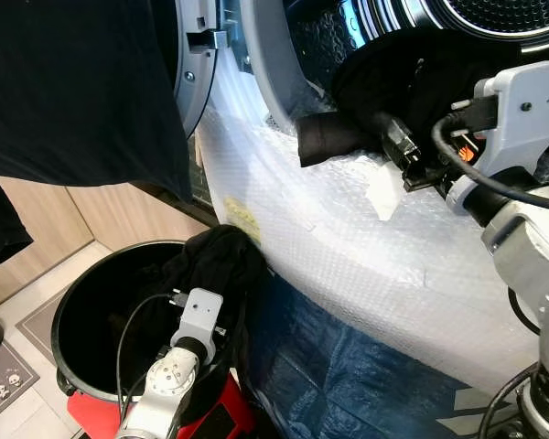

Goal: Clothes washing

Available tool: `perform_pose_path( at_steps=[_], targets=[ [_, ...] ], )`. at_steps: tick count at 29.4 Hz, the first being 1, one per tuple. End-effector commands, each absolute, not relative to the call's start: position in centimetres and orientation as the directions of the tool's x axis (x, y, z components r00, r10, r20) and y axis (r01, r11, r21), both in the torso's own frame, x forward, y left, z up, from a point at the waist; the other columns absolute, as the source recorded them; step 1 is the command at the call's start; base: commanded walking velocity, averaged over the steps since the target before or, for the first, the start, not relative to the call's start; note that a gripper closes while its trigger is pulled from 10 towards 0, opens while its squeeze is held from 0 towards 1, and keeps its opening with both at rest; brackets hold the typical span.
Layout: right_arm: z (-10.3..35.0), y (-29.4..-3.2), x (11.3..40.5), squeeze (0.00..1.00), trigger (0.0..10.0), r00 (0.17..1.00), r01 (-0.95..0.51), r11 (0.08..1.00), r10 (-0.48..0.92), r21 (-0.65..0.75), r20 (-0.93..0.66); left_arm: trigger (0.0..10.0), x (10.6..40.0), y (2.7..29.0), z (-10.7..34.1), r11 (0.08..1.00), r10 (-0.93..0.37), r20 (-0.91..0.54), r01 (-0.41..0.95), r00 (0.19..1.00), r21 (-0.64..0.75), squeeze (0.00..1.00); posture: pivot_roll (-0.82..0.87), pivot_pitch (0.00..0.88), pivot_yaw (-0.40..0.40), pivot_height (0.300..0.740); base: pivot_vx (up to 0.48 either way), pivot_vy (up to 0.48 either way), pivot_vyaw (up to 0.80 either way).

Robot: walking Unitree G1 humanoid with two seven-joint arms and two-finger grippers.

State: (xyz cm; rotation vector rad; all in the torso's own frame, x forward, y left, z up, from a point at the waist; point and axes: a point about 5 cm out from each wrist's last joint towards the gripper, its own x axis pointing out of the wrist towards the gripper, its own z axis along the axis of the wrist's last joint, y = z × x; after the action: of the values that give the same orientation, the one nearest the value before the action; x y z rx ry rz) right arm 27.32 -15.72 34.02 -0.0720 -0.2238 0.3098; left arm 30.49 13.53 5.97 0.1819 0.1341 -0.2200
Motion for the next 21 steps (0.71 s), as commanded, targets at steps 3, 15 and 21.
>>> perform_pose_path(
  at_steps=[3, 15, 21],
  targets=[
    [35.3, -17.7, 26.5, 0.0, 10.0, 0.933, -0.247, 0.964, 0.265, -0.1, 0.244, 10.0, 30.0, 13.0, 5.1, 0.95, -0.232, -0.188, 0.264, 0.954, 0.168, 0.0, -0.03, 0.117, -0.022, 0.74, 0.0, 0.0, 0.0],
    [35.3, -19.8, 24.9, 0.0, 10.0, 0.934, -0.247, 0.957, 0.276, -0.151, 0.226, 10.0, 30.1, 13.2, 5.1, 0.949, -0.234, -0.19, 0.266, 0.954, 0.17, 0.0, -0.03, 0.121, -0.015, 0.74, 0.0, 0.0, 0.0],
    [35.6, -18.9, 24.1, 0.0, 10.0, 0.88, -0.352, 0.919, 0.39, -0.179, 0.27, 10.0, 30.2, 13.2, 5.2, 0.948, -0.236, -0.189, 0.269, 0.953, 0.171, 0.0, -0.03, 0.121, -0.015, 0.74, 0.0, 0.0, 0.0]
  ],
)
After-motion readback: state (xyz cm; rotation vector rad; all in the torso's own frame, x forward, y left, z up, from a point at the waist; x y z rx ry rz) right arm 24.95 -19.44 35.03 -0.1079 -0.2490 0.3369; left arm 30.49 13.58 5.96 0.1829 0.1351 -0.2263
